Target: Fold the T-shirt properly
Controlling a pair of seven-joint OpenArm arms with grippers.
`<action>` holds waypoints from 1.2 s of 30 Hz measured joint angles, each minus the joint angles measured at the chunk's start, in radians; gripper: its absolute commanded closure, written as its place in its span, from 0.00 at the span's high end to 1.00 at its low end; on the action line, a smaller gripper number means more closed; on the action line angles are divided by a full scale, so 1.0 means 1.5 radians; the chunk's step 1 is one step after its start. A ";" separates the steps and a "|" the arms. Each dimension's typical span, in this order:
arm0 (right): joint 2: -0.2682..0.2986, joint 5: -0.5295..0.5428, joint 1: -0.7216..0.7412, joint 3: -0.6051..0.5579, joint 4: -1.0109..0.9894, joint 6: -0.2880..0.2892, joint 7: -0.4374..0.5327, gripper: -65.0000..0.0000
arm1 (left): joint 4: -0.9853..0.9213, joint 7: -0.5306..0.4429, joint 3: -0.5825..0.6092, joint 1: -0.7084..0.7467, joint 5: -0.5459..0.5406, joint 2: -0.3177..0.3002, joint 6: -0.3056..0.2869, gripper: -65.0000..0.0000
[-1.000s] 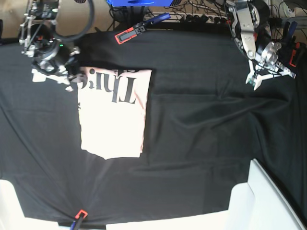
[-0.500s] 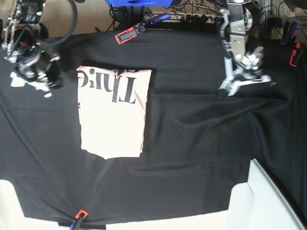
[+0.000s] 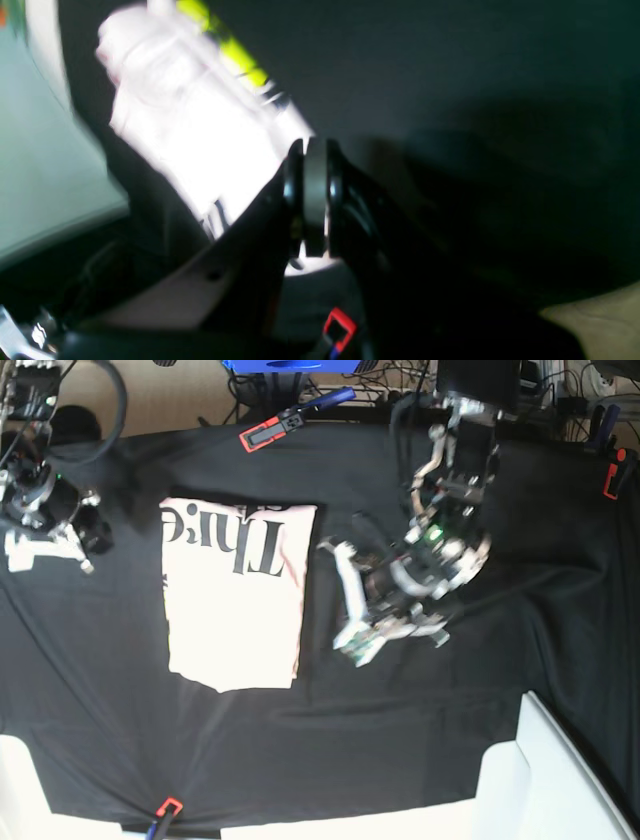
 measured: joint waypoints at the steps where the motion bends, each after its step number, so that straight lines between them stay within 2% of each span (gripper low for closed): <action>1: 0.010 0.000 0.008 -0.013 0.001 0.016 -0.004 0.00 | -0.019 -0.005 0.018 -0.022 -0.001 0.003 -0.001 0.03; 5: 0.056 0.003 0.018 -0.102 0.006 0.025 -0.013 0.00 | -0.109 -0.010 0.042 -0.091 -0.004 0.029 -0.001 0.03; 8: 0.076 -0.002 0.038 -0.176 0.005 0.023 -0.019 0.00 | -0.177 -0.008 0.043 -0.129 0.002 0.042 0.001 0.03; 12: 0.081 0.002 0.085 -0.250 0.004 0.026 -0.015 0.00 | -0.271 -0.108 0.044 -0.163 0.000 0.071 0.008 0.03; 15: 0.077 0.011 0.093 -0.279 -0.031 0.031 -0.014 0.00 | -0.361 -0.110 0.047 -0.178 0.005 0.093 0.008 0.03; 20: 0.062 -0.002 0.093 -0.277 -0.138 0.025 -0.011 0.00 | -0.438 -0.110 0.038 -0.175 0.004 0.087 0.002 0.03; 26: 0.064 0.001 0.091 -0.279 -0.157 0.026 0.007 0.00 | -0.445 -0.148 0.039 -0.173 0.003 0.034 0.004 0.03; 29: 0.064 0.000 0.091 -0.279 -0.153 0.025 0.007 0.00 | -0.441 -0.145 0.037 -0.169 0.003 0.020 0.011 0.03; 33: 0.068 -0.013 0.079 -0.278 -0.080 0.024 0.011 0.00 | -0.348 -0.153 0.038 -0.151 -0.003 0.013 0.006 0.02; 35: 0.091 -0.082 0.067 -0.283 -0.011 0.031 0.017 0.00 | -0.279 -0.163 0.010 -0.126 -0.013 0.005 -0.002 0.02; 36: 0.104 -0.133 0.060 -0.282 0.018 0.028 0.048 0.00 | -0.254 -0.167 -0.017 -0.111 -0.012 0.000 -0.002 0.01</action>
